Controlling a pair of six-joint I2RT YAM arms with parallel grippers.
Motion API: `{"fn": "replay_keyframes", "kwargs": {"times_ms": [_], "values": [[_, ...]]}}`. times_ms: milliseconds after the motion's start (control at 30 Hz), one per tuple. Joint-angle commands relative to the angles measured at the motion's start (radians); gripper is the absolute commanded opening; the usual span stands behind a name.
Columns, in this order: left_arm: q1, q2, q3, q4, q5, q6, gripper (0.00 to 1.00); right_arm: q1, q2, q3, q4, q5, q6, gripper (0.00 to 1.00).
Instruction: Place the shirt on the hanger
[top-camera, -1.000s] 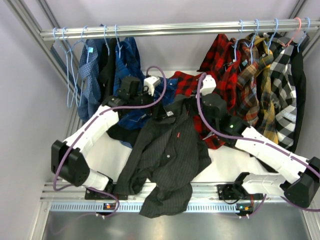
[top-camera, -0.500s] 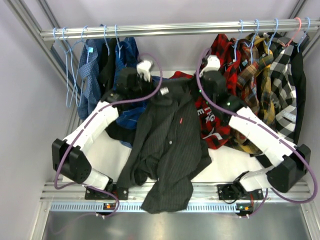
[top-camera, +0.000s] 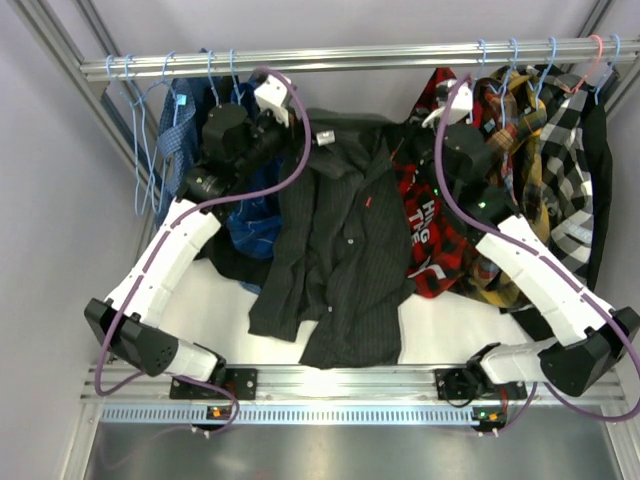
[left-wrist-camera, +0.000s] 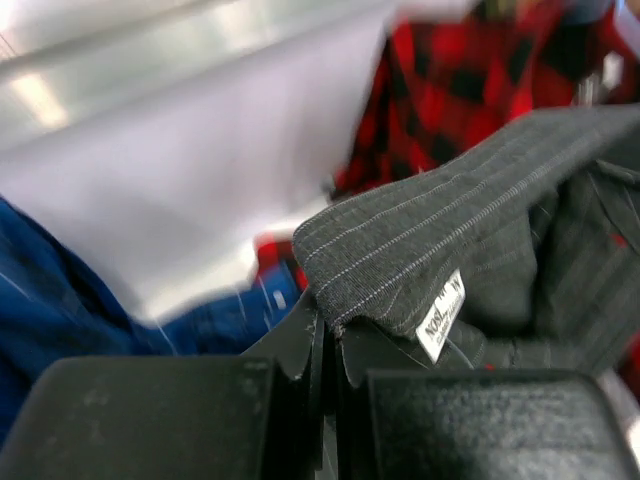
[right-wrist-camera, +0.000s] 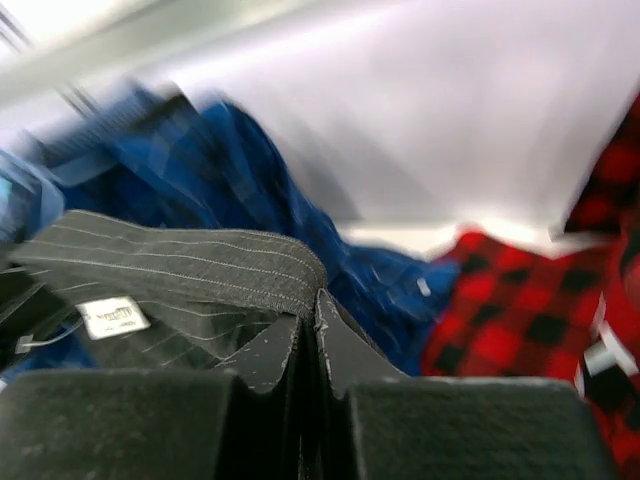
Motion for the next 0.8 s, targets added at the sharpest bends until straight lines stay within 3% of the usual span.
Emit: {"fn": "replay_keyframes", "kwargs": {"times_ms": [0,133,333,433,567,767], "values": [[0.032,-0.102,-0.106,0.039,0.038,0.018,0.01,-0.029,-0.034,-0.100,0.005,0.046,0.009,0.03],[0.029,-0.157,-0.252,0.047,0.121,-0.122,0.04,-0.019,-0.055,-0.221,0.001,-0.036,0.052,0.11],[0.029,-0.202,-0.327,0.044,0.144,-0.229,0.04,0.046,-0.011,-0.202,-0.074,-0.106,-0.006,0.16],[0.027,-0.200,-0.347,0.038,0.174,-0.275,0.09,0.055,-0.018,-0.197,-0.110,-0.125,-0.060,0.28],[0.026,-0.173,-0.378,0.038,0.190,-0.318,0.08,0.054,-0.051,-0.179,-0.157,-0.260,-0.220,0.63],[0.027,-0.176,-0.410,0.033,0.213,-0.254,0.08,0.054,-0.083,-0.157,-0.198,-0.209,-0.363,0.80]]}}
